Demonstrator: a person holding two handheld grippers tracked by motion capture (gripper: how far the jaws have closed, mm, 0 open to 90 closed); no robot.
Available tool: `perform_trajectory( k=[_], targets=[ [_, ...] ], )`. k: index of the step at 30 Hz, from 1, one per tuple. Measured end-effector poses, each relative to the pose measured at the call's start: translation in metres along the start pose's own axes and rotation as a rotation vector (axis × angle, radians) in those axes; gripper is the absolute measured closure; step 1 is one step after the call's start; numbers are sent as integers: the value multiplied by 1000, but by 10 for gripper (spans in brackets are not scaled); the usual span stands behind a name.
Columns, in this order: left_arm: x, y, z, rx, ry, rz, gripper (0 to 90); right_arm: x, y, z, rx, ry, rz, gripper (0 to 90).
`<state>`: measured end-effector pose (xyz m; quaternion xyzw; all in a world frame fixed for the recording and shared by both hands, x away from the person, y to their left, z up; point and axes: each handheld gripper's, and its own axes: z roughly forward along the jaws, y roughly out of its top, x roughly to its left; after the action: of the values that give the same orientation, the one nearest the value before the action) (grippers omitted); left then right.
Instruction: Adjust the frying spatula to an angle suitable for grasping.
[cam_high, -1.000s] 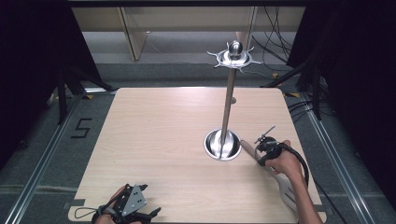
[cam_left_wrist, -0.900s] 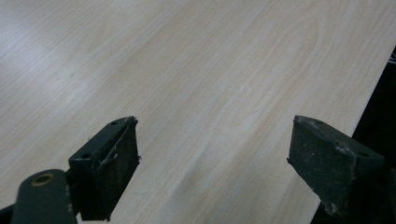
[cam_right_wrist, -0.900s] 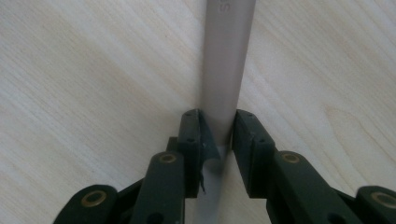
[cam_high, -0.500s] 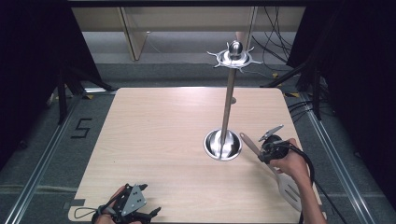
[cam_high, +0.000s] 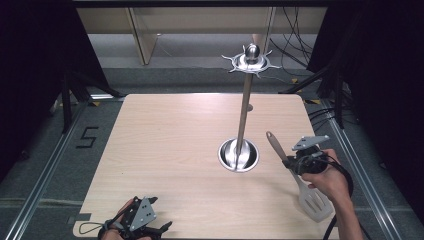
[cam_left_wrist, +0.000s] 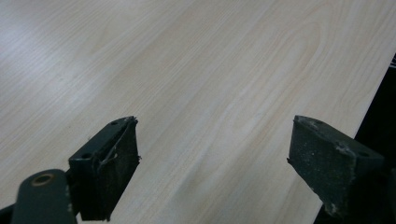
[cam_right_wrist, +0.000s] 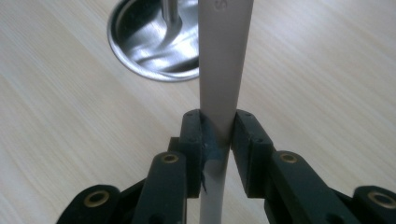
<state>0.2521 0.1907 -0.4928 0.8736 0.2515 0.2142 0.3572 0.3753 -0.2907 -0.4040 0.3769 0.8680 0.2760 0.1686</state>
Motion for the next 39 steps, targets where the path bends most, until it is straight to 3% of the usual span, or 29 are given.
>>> perform_trajectory(
  k=[1, 2, 3, 4, 5, 7, 13, 16, 18, 19, 22, 23, 26, 30, 32, 39],
  targets=[
    [0, 0, 0, 0, -1, 0, 152, -1, -1, -7, -72, -2, -12, 751],
    [0, 0, 0, 0, -1, 0, 152, -1, -1, -7, -72, -2, -12, 751],
    [0, 0, 0, 4, 1, 3, 152, 0, -2, -19, -78, 14, 1, 751],
    [0, 0, 1, 6, -3, 0, 152, -2, -2, -23, -98, 25, -30, 751],
    [0, 0, 1, 6, -3, 0, 152, -2, -2, -23, -98, 25, -30, 751],
    [-1, 0, 1, 1, -14, -6, 152, 0, -3, -28, -137, 31, 1, 752],
    [0, 0, 1, 8, -4, -1, 152, -5, -3, -39, -225, 60, 2, 752],
    [0, -1, 1, 9, -15, -3, 152, -11, -3, -46, -292, 92, 69, 753],
    [-1, -1, 1, 13, -9, -1, 151, -14, -4, -46, -321, 88, 79, 753],
    [-1, -1, 2, 9, -12, -3, 151, -15, -4, -45, -338, 110, 96, 752],
    [0, -1, 1, 7, -20, -4, 152, -20, -3, -44, -401, 125, 87, 752],
    [0, -1, 1, 14, -9, 0, 152, -22, -2, -45, -394, 139, 73, 753],
    [1, -1, 1, 15, -8, 3, 152, -21, 1, -44, -412, 161, 108, 753],
    [1, 0, 1, 16, -7, 5, 152, -23, 6, -45, -426, 152, 94, 752],
    [0, 0, 1, 7, -9, -4, 152, -22, 9, -44, -456, 155, 118, 752],
    [1, -1, 1, 15, -6, 3, 152, -24, 21, -50, -470, 170, 106, 752]
  ],
)
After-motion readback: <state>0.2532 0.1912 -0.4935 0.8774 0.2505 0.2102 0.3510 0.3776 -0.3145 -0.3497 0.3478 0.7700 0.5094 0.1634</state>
